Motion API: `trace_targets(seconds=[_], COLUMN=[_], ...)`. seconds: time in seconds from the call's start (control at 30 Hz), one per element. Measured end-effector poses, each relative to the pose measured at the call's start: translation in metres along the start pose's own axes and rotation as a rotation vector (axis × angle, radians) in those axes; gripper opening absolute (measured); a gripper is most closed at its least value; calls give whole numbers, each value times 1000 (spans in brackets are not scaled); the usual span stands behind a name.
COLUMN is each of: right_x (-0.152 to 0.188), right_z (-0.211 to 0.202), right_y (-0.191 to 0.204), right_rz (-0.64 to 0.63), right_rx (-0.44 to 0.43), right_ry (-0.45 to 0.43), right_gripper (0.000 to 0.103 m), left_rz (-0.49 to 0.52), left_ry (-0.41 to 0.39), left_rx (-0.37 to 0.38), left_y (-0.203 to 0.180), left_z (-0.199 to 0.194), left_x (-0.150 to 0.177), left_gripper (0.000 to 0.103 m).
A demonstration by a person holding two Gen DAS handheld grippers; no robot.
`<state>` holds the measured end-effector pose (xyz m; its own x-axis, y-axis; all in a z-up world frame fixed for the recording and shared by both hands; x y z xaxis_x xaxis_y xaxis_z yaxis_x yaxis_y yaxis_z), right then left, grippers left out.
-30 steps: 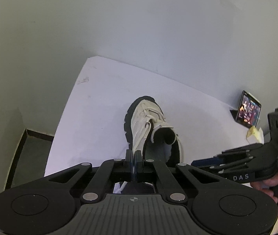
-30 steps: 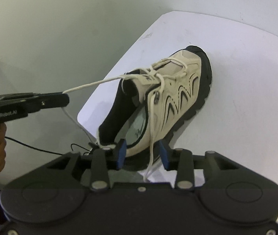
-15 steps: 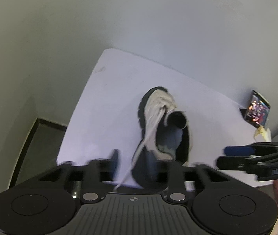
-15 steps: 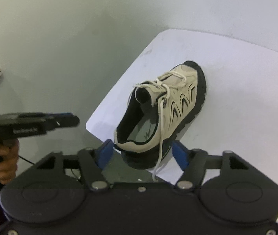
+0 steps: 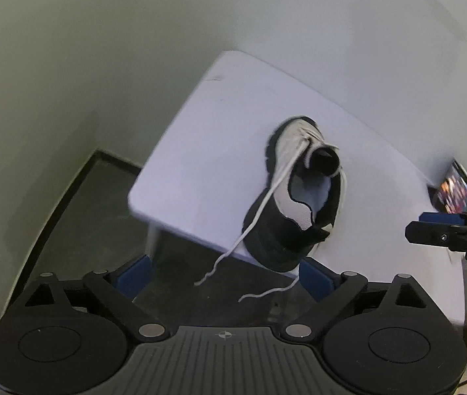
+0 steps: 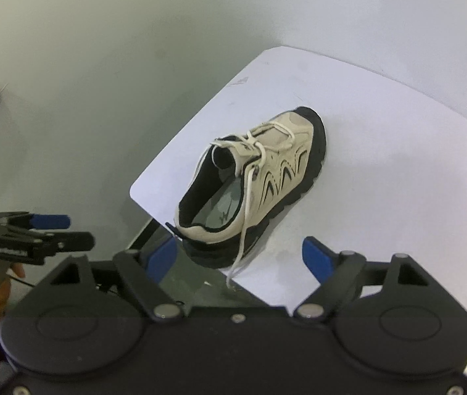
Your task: Lace up shoes with both hands
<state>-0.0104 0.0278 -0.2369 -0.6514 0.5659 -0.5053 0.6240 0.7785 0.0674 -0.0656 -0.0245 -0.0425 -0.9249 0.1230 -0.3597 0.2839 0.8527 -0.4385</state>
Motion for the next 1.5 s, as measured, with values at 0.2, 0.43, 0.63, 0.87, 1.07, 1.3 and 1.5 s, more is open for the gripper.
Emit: trace_targets(seconds=[0.2, 0.43, 0.63, 0.87, 1.07, 1.3, 1.5], right_x=[-27, -32, -25, -9, -4, -4, -4], right_z=[-18, -24, -35, -46, -54, -56, -54], right_y=[-2, -26, -51, -54, -50, -51, -52], right_rz=[-245, -383, -354, -386, -406, -390, -381], right_rx=[-90, 11, -44, -91, -108, -113, -110], right_ry=[26, 77, 86, 88, 78, 77, 83], right_gripper=[84, 84, 84, 84, 84, 84, 84], left_rz=[-94, -167, -244, -227, -234, -219, -210], left_ry=[-109, -192, -181, -187, -175, -175, -172], left_rx=[-127, -317, -434, -554, -561, -574, -577], left_y=[-56, -120, -153, -176, -181, -183, -181], left_z=[-32, -48, -44, -47, -51, -52, -52], left_x=[3, 15, 46, 74, 79, 79, 77], left_gripper=[103, 103, 103, 103, 103, 103, 103])
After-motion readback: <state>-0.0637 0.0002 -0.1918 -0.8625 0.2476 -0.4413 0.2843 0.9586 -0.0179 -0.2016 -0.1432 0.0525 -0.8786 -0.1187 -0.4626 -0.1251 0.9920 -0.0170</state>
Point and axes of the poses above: each gripper's, at about its wrist camera, not at the fingertips, and z roughly the way its jaws point, y to its left, x to its underside, the point moved 7 cm from there along z, roughly the way its jaws point, and after that the axes turned 15 degrees about -z, right-handed, at the moved point
